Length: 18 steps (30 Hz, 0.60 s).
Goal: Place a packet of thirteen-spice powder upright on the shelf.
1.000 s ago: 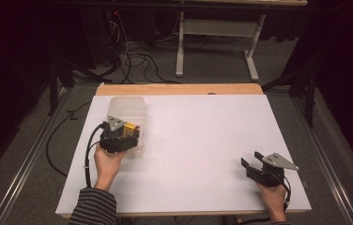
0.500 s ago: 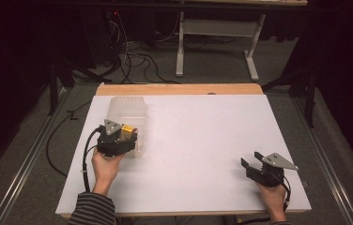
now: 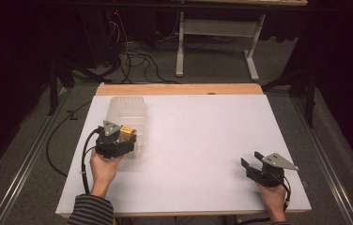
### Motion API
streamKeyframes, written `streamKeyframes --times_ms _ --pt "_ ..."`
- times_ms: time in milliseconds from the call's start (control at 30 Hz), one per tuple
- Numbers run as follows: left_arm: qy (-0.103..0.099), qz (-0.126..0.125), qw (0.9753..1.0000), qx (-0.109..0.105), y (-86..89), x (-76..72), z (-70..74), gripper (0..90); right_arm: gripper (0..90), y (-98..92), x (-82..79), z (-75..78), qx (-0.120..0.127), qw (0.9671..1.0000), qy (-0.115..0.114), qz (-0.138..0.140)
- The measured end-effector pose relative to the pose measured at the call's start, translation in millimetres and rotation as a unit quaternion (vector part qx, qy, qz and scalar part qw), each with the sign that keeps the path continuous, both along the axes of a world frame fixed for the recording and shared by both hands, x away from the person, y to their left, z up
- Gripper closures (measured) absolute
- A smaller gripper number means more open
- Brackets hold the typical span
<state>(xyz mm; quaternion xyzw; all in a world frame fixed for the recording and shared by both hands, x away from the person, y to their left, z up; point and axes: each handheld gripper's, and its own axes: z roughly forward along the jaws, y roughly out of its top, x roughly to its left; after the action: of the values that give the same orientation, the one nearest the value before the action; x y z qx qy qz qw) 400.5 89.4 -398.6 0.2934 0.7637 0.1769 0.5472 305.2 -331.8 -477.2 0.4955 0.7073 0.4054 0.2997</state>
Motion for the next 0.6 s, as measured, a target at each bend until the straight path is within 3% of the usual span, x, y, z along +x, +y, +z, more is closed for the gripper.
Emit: streamKeyframes --times_ms 133,400,500,600 --pt "0.005 0.0 1.0 -0.001 0.5 -0.4 1.0 32.9 37.3 -0.2 -0.2 0.0 0.001 1.0 -0.001 0.0" --pt "-0.015 -0.007 0.9999 0.0 -2.5 2.6 -0.5 33.1 37.2 -0.6 -0.5 0.0 0.002 1.0 -0.003 0.0" --pt "-0.012 0.0 0.9999 -0.004 -3.8 2.1 -1.9 33.0 37.2 -0.6 -0.5 0.1 0.001 1.0 -0.003 0.0" --pt "-0.015 -0.01 0.9998 0.0 -1.0 0.3 -2.7 32.9 37.2 -0.6 -0.3 0.0 0.001 1.0 -0.003 0.0"
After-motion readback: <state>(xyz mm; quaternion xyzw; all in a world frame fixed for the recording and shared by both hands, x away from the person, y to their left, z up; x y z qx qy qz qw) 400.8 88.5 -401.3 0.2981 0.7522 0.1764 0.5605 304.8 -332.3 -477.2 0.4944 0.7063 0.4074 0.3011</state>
